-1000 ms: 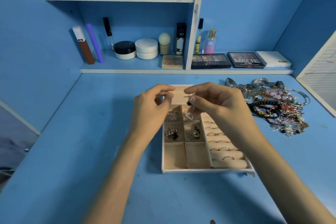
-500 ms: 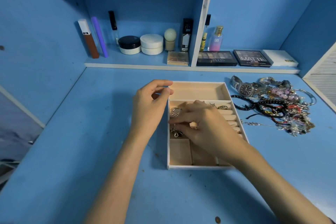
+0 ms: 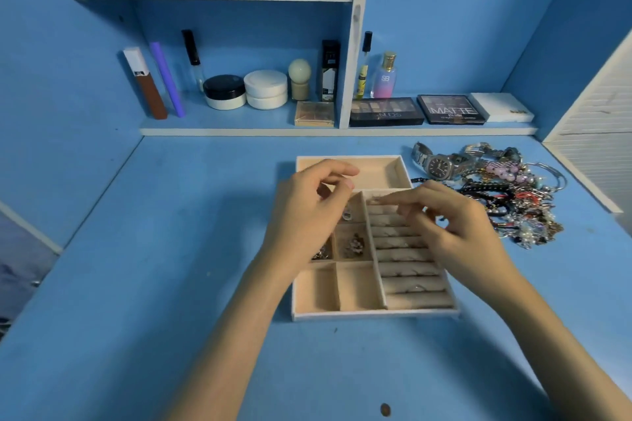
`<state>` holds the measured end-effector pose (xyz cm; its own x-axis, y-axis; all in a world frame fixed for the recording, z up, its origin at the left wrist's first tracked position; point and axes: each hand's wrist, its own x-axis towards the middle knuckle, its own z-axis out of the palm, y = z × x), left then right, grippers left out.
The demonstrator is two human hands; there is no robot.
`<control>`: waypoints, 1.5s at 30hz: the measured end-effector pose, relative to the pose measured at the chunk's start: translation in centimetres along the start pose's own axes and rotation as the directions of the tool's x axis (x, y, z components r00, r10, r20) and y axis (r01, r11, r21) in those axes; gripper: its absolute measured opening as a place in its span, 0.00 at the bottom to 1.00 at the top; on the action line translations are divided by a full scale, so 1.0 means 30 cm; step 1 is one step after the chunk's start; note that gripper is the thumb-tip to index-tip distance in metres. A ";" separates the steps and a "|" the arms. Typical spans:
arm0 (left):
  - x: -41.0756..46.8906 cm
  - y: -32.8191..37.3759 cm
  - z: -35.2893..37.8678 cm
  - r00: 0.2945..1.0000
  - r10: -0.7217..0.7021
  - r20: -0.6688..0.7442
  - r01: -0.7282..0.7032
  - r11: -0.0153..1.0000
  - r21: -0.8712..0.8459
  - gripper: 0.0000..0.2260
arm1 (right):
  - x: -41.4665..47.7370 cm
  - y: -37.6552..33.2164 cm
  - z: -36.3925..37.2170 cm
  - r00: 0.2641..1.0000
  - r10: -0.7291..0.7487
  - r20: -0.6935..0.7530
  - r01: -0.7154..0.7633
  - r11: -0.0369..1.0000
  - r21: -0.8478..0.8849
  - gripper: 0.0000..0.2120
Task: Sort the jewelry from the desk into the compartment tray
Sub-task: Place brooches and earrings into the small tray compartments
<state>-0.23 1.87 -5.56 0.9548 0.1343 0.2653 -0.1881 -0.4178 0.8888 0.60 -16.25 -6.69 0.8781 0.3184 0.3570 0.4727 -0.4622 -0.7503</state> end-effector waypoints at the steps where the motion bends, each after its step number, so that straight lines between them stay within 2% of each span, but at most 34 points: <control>1: -0.002 0.016 0.020 0.999 0.026 0.039 -0.028 0.999 0.028 0.07 | -0.011 0.022 -0.027 0.999 0.027 -0.030 -0.028 1.000 -0.004 0.15; 4: -0.010 0.067 0.096 0.983 0.095 0.160 -0.120 0.981 0.154 0.07 | -0.042 0.093 -0.113 0.984 0.114 -0.141 -0.119 0.992 -0.029 0.19; 6: -0.011 0.099 0.152 0.964 0.124 0.233 -0.180 0.955 0.236 0.08 | -0.056 0.138 -0.167 0.961 0.158 -0.225 -0.175 0.983 -0.057 0.18; 9: -0.004 0.133 0.236 0.931 0.154 0.330 -0.257 0.919 0.298 0.08 | -0.071 0.196 -0.231 0.918 0.210 -0.336 -0.244 0.968 -0.061 0.15; 14: 0.018 0.160 0.369 0.865 0.166 0.473 -0.360 0.863 0.354 0.09 | -0.092 0.250 -0.286 0.832 0.265 -0.488 -0.289 0.957 0.027 0.15; 21: 0.044 0.141 0.443 0.839 0.109 0.532 -0.446 0.698 0.560 0.09 | -0.107 0.266 -0.298 0.796 0.282 -0.536 -0.300 0.952 0.056 0.15; 26: 0.052 0.142 0.447 0.829 0.080 0.553 -0.449 0.683 0.575 0.04 | -0.114 0.258 -0.307 0.792 0.286 -0.540 -0.301 0.952 0.063 0.14; 31: 0.046 0.143 0.453 0.801 0.110 0.589 -0.517 0.622 0.587 0.05 | -0.116 0.254 -0.309 0.790 0.292 -0.540 -0.308 0.949 0.063 0.14; 37: 0.053 0.162 0.446 0.800 0.111 0.590 -0.467 0.732 0.496 0.06 | -0.114 0.241 -0.320 0.763 0.359 -0.538 -0.314 0.933 0.177 0.16; 41: 0.052 0.208 0.443 0.805 0.114 0.582 -0.384 0.848 0.366 0.04 | -0.113 0.228 -0.337 0.752 0.388 -0.533 -0.296 0.921 0.253 0.16; 45: 0.052 0.243 0.454 0.851 0.135 0.507 -0.254 0.951 0.174 0.05 | -0.116 0.231 -0.349 0.772 0.384 -0.507 -0.311 0.923 0.226 0.16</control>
<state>3.03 -13.20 -3.75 0.9042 -0.3974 0.1565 -0.3818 -0.5878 0.7133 1.59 -29.23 -7.32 0.8968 -0.3508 0.2695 0.1468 -0.3388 -0.9293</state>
